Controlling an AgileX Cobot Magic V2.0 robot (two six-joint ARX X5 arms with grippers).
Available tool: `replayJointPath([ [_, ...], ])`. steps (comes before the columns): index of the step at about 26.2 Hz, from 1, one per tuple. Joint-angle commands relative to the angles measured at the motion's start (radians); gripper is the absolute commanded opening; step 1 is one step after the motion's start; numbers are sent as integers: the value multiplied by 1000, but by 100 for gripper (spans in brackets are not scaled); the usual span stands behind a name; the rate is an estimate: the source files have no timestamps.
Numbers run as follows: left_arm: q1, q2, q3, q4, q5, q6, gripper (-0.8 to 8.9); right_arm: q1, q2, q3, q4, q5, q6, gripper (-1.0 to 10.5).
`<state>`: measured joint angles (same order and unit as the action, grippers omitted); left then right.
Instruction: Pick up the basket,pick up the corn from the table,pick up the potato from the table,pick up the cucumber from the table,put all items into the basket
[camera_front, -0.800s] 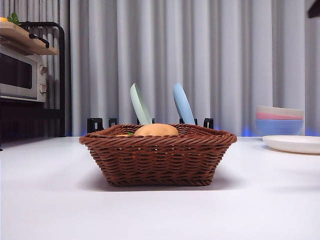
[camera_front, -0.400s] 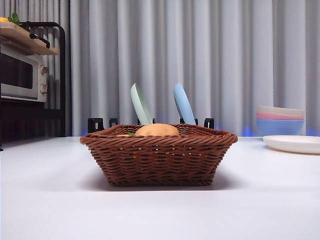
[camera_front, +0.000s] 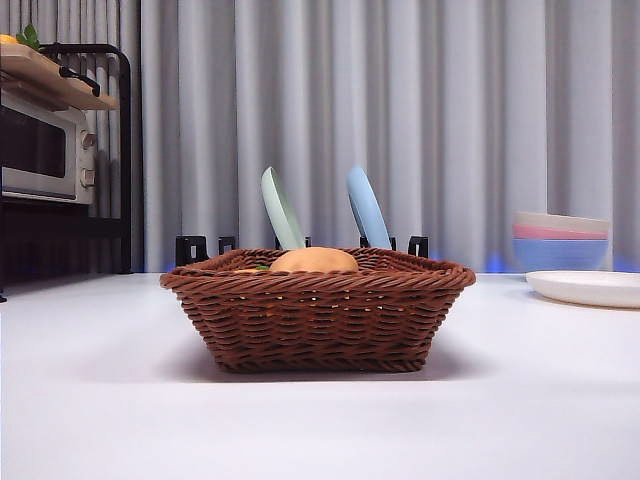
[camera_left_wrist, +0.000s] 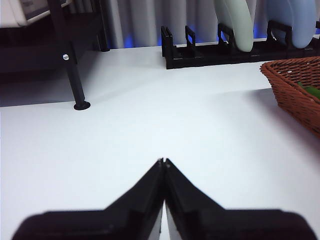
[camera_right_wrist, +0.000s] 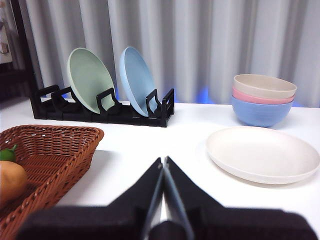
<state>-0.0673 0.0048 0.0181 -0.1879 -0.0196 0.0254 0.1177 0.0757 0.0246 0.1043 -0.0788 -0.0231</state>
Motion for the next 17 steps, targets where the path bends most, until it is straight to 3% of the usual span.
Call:
replayJointPath([
  [1,3,-3,-11,-4,-3,1,-3,0,-37,-19,-29,-1,7,2],
  [10,3,-3,-11,-3,-3,1,-3,0,-75,-19,-170,-1,10,2],
  [17,3,-3,-11,-3,-3,1,-3,2,-58,-14,-290,3,121,2],
])
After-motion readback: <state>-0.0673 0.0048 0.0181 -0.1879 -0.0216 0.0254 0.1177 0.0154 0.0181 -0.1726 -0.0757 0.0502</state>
